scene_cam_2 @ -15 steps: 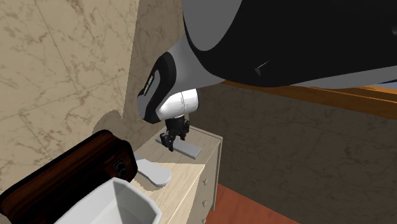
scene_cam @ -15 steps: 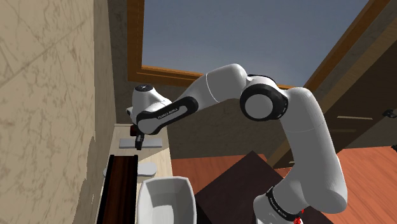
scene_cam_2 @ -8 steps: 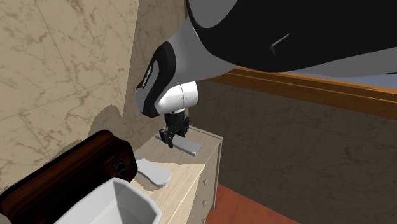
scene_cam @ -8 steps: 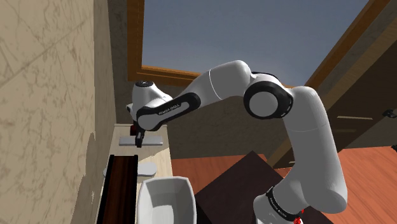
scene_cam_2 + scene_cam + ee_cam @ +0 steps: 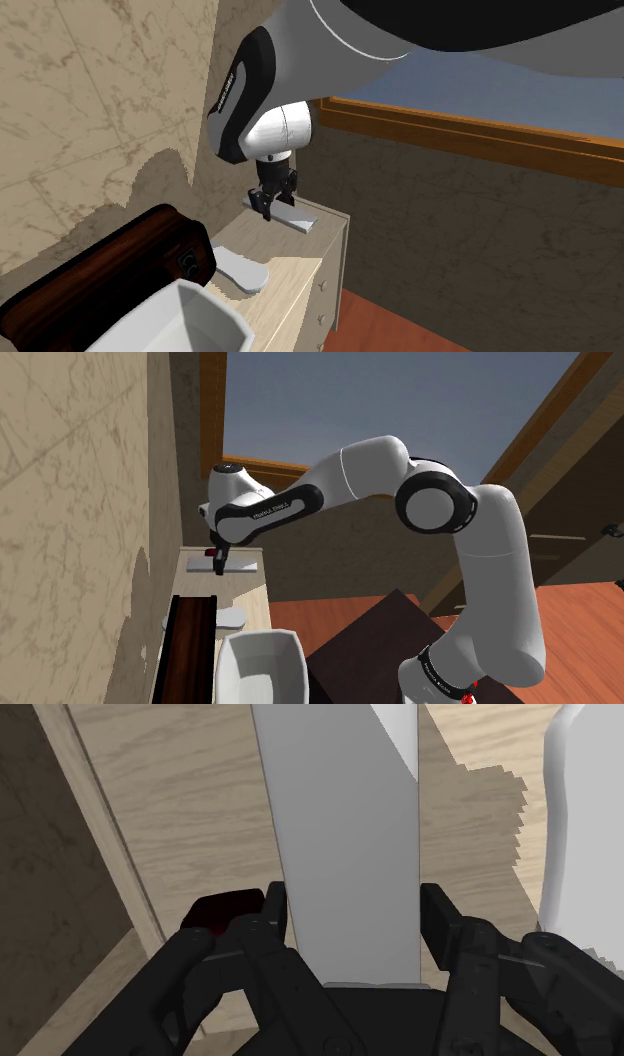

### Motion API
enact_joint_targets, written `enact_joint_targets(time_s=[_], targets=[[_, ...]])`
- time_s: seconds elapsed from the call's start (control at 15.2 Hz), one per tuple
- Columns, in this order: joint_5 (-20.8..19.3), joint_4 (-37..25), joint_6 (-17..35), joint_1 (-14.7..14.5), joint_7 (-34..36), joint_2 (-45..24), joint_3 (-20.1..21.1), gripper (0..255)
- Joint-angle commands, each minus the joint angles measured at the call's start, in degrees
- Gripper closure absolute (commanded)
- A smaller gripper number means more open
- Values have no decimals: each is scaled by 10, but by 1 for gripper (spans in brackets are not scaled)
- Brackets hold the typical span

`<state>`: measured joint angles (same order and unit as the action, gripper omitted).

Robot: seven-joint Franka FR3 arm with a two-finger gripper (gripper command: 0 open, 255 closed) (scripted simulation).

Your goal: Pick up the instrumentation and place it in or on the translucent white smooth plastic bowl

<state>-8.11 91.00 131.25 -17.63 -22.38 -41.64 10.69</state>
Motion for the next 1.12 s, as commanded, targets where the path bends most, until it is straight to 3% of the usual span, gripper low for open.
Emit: enact_joint_targets(time_s=[0.0,1.06], targets=[[2,-1,-10,1,0,10,2,255],[16,-18,-96,7,-7,79,12,255]])
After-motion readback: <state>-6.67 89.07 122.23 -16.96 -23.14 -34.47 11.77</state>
